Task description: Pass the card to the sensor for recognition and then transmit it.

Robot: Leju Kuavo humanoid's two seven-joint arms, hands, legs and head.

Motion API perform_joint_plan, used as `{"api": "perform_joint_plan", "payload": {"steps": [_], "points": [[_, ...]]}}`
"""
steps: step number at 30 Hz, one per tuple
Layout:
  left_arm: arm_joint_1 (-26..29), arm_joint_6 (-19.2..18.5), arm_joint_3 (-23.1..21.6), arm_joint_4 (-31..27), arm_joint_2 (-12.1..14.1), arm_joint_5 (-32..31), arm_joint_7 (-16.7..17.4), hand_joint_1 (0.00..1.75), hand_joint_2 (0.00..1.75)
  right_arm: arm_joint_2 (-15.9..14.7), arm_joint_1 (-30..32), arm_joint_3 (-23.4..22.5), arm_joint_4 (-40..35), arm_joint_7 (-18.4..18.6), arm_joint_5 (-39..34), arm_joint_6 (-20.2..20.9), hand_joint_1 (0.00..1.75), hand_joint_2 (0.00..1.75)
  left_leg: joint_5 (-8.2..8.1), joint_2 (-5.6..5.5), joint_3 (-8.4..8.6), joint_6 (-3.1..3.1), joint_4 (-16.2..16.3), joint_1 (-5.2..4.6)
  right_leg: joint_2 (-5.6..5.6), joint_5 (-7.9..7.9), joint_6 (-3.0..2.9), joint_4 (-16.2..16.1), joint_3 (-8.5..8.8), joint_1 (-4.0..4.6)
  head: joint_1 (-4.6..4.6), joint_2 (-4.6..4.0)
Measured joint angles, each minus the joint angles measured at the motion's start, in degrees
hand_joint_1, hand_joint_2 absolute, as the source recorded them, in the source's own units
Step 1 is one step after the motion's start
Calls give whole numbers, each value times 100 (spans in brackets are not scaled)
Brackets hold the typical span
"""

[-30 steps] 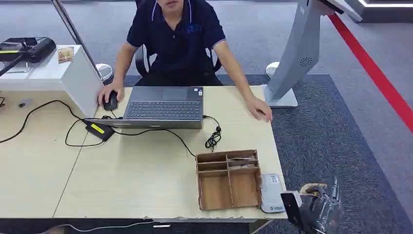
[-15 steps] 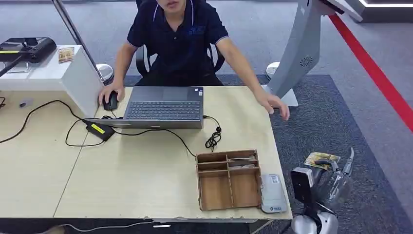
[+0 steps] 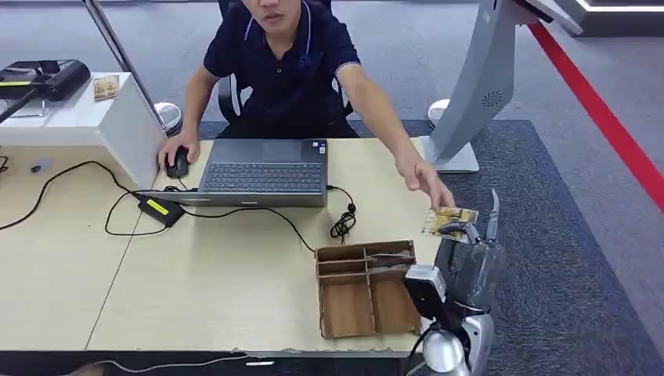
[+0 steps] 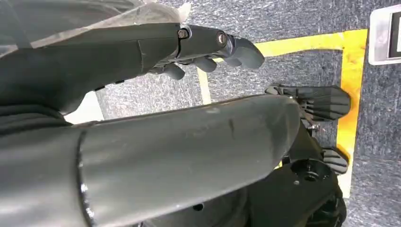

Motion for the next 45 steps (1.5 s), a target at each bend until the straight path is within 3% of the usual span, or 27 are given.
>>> {"api": "perform_joint_plan", "payload": {"steps": [10,11,12,13,30,35,38,45], "points": [[0,-2,0,0,0,-9,2,0,0,-44,-67,597,0,-31,-92,2,175,175,0,0,-2,-1,0,0,0,0,0,0,-2,0,2,0],[1,-2,0,0,0,-9,0,0,0,-44,-73,630,0,-29,-92,0,58,175,0,0,-2,-1,0,0,0,0,0,0,-3,0,0,0],[1,-2,-2,0,0,-15,0,0,0,-46,-79,663,0,-24,-92,2,58,175,-1,0,-2,-1,0,0,0,0,0,1,-3,0,2,0],[0,-7,0,0,0,-15,2,0,0,-48,-84,689,0,-11,-92,2,0,175,-1,0,-3,-1,0,0,0,0,0,0,-3,0,0,0],[1,-7,0,0,0,-15,2,0,0,-72,-103,870,9,160,-160,2,0,175,-1,0,-2,-1,0,0,0,0,0,0,-3,0,2,0],[3,4,0,0,0,22,2,0,0,-144,31,1148,4,871,-654,2,0,175,-1,0,-5,-1,0,0,0,-1,0,0,-3,0,0,0],[3,35,13,0,0,92,2,0,0,-301,102,1567,-50,1757,-1486,0,0,175,-1,0,-5,-1,0,0,0,-1,0,0,-3,0,0,0],[9,57,37,0,0,173,2,0,0,-805,209,2322,-256,2516,-1773,2,0,175,-1,0,-4,-1,0,0,0,-1,0,-1,-2,0,0,0]]}}
